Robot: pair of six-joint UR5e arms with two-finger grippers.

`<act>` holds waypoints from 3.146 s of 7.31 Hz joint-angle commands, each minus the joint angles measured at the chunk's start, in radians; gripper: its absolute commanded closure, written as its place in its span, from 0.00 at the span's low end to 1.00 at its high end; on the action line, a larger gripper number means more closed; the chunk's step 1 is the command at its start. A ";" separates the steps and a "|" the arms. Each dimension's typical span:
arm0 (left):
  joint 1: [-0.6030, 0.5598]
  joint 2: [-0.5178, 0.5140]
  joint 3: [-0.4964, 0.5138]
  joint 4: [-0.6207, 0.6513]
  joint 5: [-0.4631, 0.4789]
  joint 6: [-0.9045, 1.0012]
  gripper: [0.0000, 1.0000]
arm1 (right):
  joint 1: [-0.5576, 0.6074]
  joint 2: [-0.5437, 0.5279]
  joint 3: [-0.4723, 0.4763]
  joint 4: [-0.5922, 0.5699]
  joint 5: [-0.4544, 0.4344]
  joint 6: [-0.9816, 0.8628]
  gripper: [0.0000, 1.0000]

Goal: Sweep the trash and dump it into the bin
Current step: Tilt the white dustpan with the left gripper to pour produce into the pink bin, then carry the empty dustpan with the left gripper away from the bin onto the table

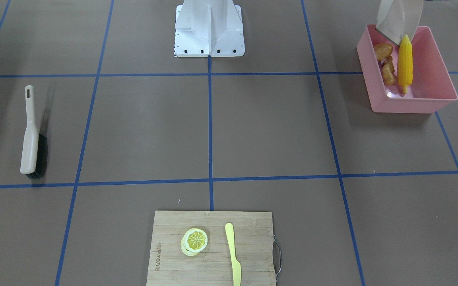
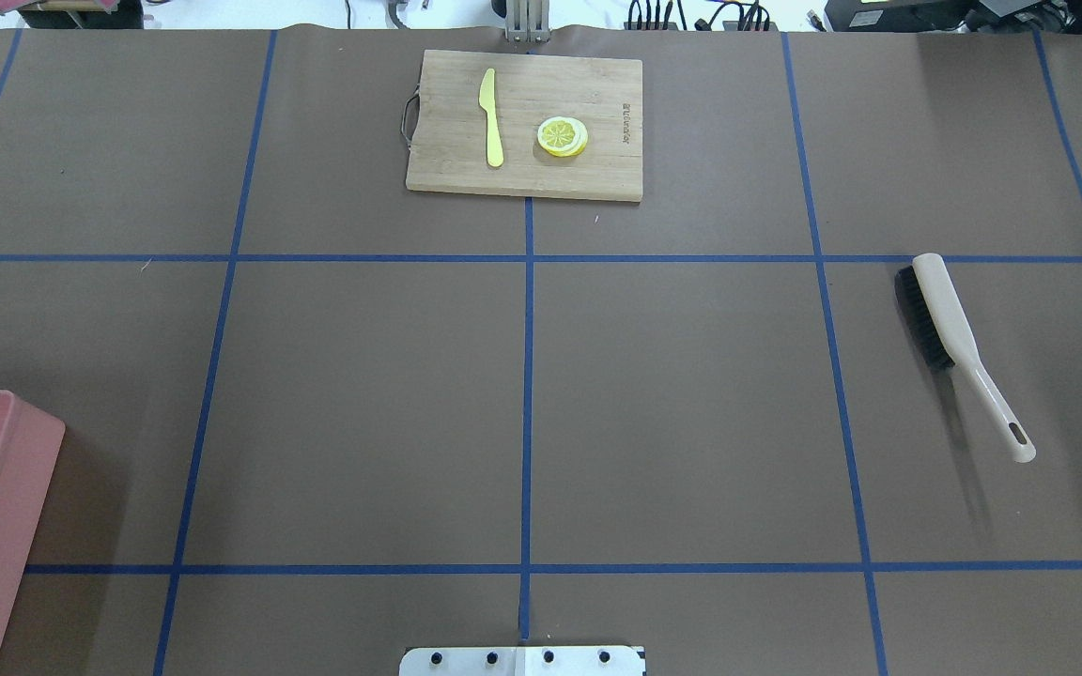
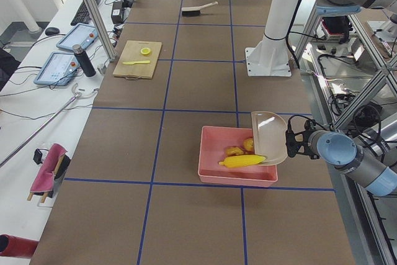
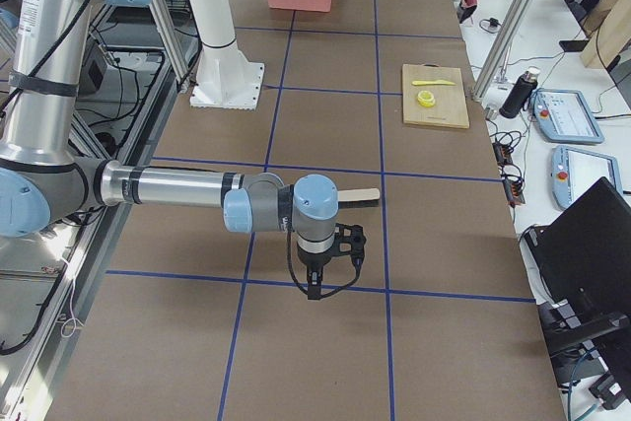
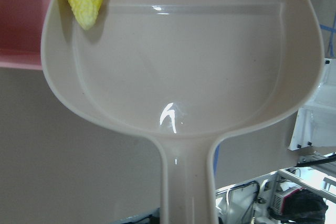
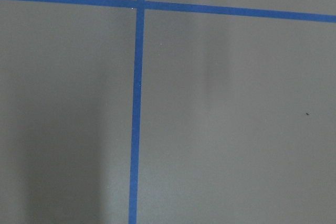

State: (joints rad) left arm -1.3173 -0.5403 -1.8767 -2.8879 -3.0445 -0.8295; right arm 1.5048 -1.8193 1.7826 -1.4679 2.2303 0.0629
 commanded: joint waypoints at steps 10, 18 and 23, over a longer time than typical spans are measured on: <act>-0.151 -0.030 -0.100 -0.004 -0.148 -0.056 1.00 | 0.000 0.000 -0.008 0.003 -0.004 0.000 0.00; -0.209 -0.094 -0.127 -0.031 -0.072 0.130 1.00 | 0.000 0.000 -0.014 0.005 -0.003 0.002 0.00; -0.186 -0.408 -0.096 -0.024 0.251 0.213 1.00 | 0.000 0.000 -0.019 0.005 -0.003 0.002 0.00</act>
State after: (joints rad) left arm -1.5133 -0.8510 -1.9934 -2.9179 -2.8657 -0.6349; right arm 1.5049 -1.8193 1.7650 -1.4634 2.2273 0.0644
